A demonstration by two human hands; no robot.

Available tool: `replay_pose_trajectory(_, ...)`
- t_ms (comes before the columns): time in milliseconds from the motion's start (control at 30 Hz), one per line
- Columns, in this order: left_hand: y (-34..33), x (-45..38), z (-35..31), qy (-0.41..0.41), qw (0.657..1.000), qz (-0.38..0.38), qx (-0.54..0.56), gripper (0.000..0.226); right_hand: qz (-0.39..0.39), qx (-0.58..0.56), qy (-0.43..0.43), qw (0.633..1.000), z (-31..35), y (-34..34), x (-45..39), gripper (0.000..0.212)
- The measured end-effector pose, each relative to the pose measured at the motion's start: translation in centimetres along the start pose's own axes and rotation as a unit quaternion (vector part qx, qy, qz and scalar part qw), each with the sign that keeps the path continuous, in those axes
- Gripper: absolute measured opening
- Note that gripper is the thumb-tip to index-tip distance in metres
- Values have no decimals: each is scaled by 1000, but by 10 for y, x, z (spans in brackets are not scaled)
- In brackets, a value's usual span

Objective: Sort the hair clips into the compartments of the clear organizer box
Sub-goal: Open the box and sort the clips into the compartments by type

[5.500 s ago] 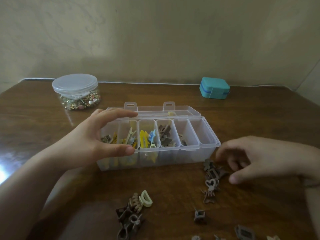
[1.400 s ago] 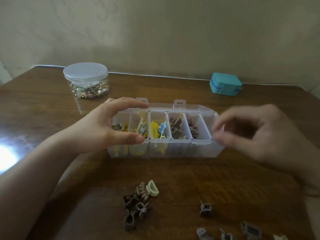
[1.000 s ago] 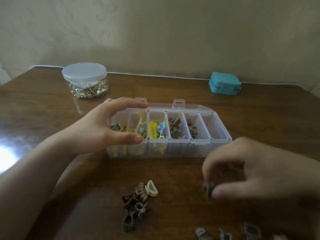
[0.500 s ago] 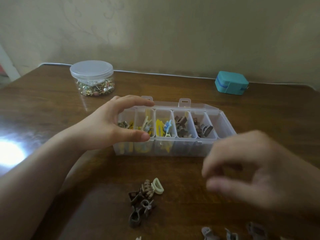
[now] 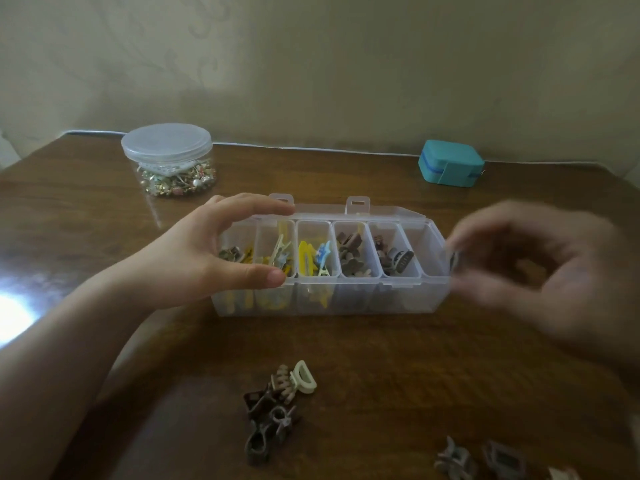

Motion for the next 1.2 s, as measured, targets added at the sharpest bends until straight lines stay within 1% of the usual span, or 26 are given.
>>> replay_pose_trajectory(33,0,0,-1,-1,1000,0,0,78,-57,2,-49,997,-1,9,-3,21)
replay_pose_trajectory(67,0,0,-1,-2,1000,0,-1,78,-80,-15,-100,992,-14,13,2,19)
replay_pose_trajectory(100,0,1,-2,-2,1000,0,-1,78,-82,37,-124,988,-25,20,-3,16)
replay_pose_trajectory(133,0,1,-2,-2,1000,-1,-2,77,-77,27,-136,987,-33,19,3,14)
replay_pose_trajectory(167,1,1,-2,-1,1000,-1,-1,77,-38,34,-154,987,-35,7,8,16)
replay_pose_trajectory(233,1,0,-1,1,1000,-1,1,78,-57,23,-148,987,-32,13,6,14)
replay_pose_trajectory(267,1,0,-1,1,1000,0,1,78,-35,11,-126,991,-27,12,4,15)
replay_pose_trajectory(300,1,0,0,0,1000,-1,0,79,20,-4,-112,993,-21,5,3,19)
replay_pose_trajectory(333,1,1,0,-1,1000,-2,0,80,112,-44,-98,988,-13,-10,4,23)
replay_pose_trajectory(367,2,1,-1,-4,1000,-3,-1,80,224,-82,-111,965,-5,-30,12,28)
replay_pose_trajectory(433,1,1,-1,-6,1000,-5,-2,80,433,-126,-153,879,4,-68,46,40)
replay_pose_trajectory(467,1,0,-1,-6,1000,-4,-1,80,489,-110,-157,851,7,-81,57,43)
replay_pose_trajectory(500,0,0,-1,-6,1000,-3,1,79,522,-80,-143,837,8,-90,62,43)
replay_pose_trajectory(533,0,0,-1,-7,1000,-2,2,79,531,-42,-109,839,7,-97,60,42)
replay_pose_trajectory(600,1,0,0,-4,1000,-1,4,81,488,-13,-50,871,12,-100,50,39)
replay_pose_trajectory(633,1,-1,0,-1,1000,-1,6,81,465,-20,-56,883,13,-95,45,37)
replay_pose_trajectory(700,2,-1,2,5,1000,-2,10,80,381,-39,-61,922,10,-74,28,34)
replay_pose_trajectory(800,3,-1,6,15,1000,-2,7,82,131,-32,-69,988,-5,-20,3,32)
replay_pose_trajectory(867,5,-2,7,17,1000,0,6,85,-5,2,-110,994,-24,6,3,29)
replay_pose_trajectory(900,6,-1,8,16,1000,-1,3,87,-31,12,-135,990,-33,9,5,27)
replay_pose_trajectory(1000,9,-1,7,13,1000,-6,-7,86,14,24,-180,983,-49,2,10,35)
replay_pose_trajectory(1067,11,0,6,7,1000,-5,-11,86,5,-12,-202,979,-55,14,16,34)
replay_pose_trajectory(1100,13,1,6,2,1000,-5,-10,86,34,-21,-207,978,-54,15,19,36)
replay_pose_trajectory(1133,16,1,7,-1,1000,-6,-8,86,113,-32,-213,970,-52,6,23,39)
replay_pose_trajectory(1167,19,2,9,-2,1000,-9,-7,87,214,-61,-224,949,-47,-12,32,41)
replay_pose_trajectory(1200,22,2,10,-2,1000,-12,-8,88,318,-103,-245,910,-38,-32,46,42)
Point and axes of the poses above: each hand's wrist, its own x-axis away from the middle knuckle, its own y-axis out of the back of the hand, z = x × y, the point moved 10 cm from there along -x, towards the middle knuckle, and after that the axes turned 13 degrees about y, right-handed, at the moved point
